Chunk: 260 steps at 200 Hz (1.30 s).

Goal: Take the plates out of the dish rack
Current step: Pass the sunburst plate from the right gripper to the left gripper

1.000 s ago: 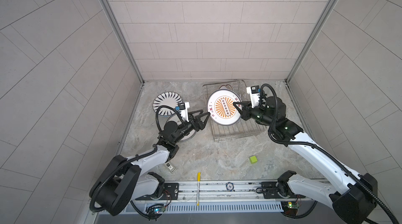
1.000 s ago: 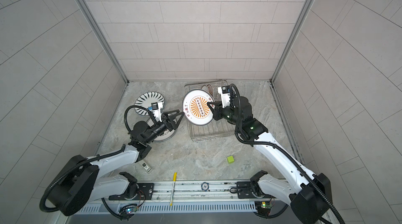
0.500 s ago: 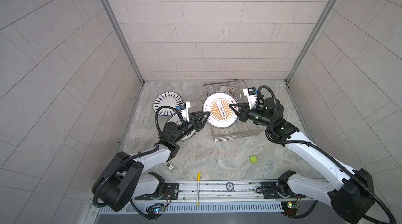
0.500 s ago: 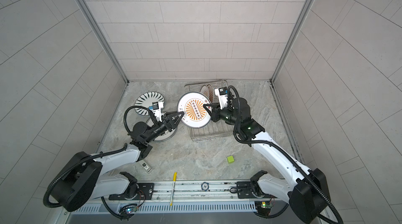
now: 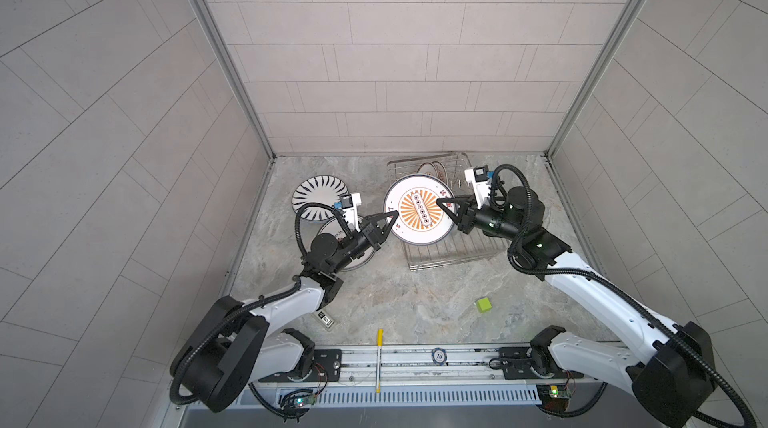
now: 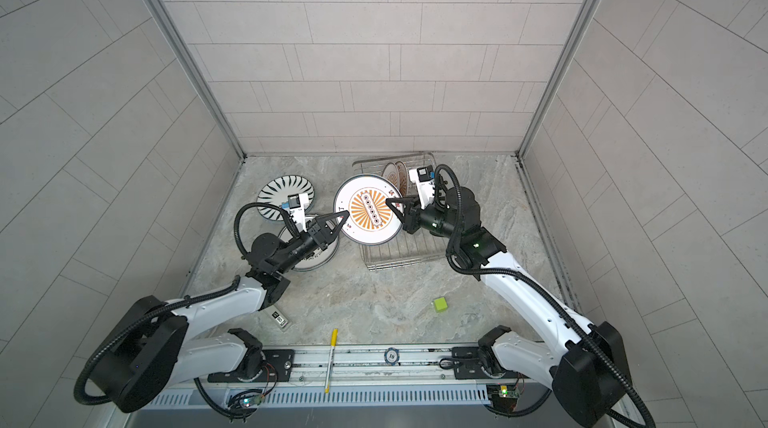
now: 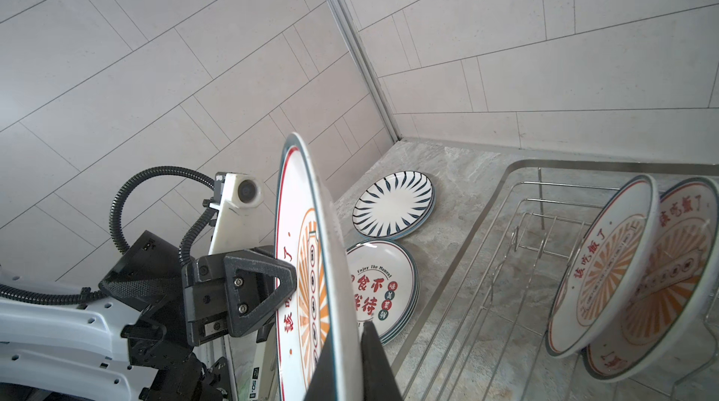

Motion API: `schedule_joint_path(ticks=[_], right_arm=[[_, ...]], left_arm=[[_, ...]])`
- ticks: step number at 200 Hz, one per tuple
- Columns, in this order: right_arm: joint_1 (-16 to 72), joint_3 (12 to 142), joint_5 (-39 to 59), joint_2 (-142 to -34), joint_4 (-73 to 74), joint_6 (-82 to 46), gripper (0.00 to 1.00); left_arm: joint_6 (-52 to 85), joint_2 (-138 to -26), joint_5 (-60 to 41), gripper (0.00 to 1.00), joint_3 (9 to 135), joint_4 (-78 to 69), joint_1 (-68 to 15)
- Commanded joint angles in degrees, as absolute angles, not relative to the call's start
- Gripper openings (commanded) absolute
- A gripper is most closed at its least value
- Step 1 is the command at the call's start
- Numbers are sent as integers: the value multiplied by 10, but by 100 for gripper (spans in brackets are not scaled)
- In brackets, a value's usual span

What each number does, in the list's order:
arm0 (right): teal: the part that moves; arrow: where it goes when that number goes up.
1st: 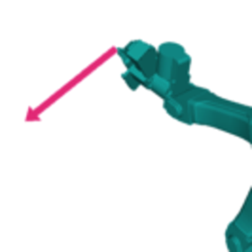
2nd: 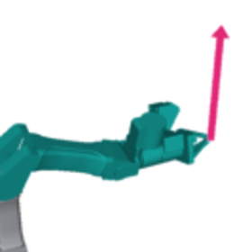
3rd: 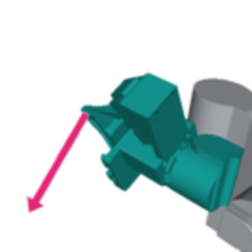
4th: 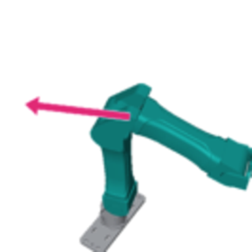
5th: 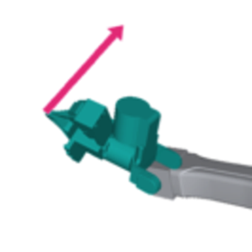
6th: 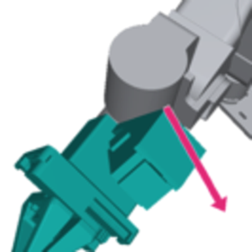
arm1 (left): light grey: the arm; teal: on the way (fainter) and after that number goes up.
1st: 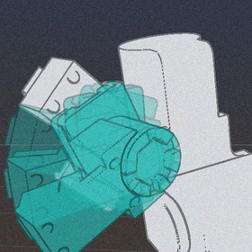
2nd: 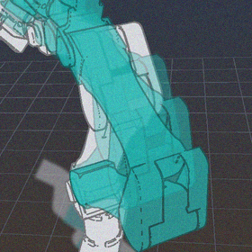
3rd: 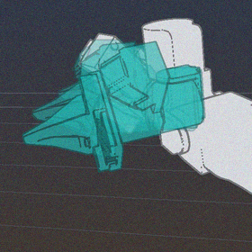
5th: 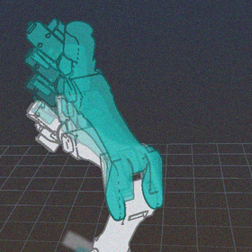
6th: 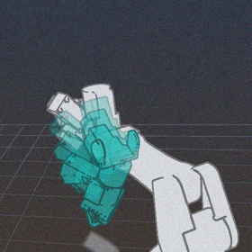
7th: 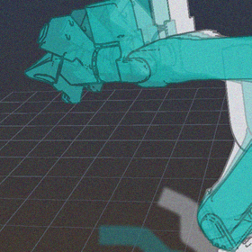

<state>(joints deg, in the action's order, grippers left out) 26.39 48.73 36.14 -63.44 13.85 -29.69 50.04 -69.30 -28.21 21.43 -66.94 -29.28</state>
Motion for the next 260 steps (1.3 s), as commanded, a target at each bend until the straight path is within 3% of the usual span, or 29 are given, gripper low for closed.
schedule_joint_path(ticks=[1, 46, 77, 96, 107, 138, 167, 220, 260], right_arm=[[274, 496, 351, -643, 145, -296, 2], [279, 499, 342, -642, 129, -287, 11], [283, 501, 332, -641, 112, -276, 26], [284, 500, 325, -641, 108, -273, 42], [284, 498, 322, -642, 108, -271, 59], [287, 501, 288, -642, 90, -267, 76], [288, 508, 234, -641, 59, -263, 99], [325, 528, 125, -652, 21, -232, 100], [345, 564, 114, -692, 0, -215, 100]], left_arm=[[453, -666, -278, 0, 230, -634, -303], [453, -634, -264, 0, 222, -606, -304], [461, -628, -259, 0, 220, -603, -304], [470, -629, -258, 0, 219, -608, -304], [475, -628, -257, 0, 218, -610, -304], [476, -621, -250, 0, 214, -606, -303], [472, -600, -199, 0, 210, -559, -303], [477, -552, -137, 0, 200, -491, -292], [476, -473, -64, 0, 187, -381, -262]])
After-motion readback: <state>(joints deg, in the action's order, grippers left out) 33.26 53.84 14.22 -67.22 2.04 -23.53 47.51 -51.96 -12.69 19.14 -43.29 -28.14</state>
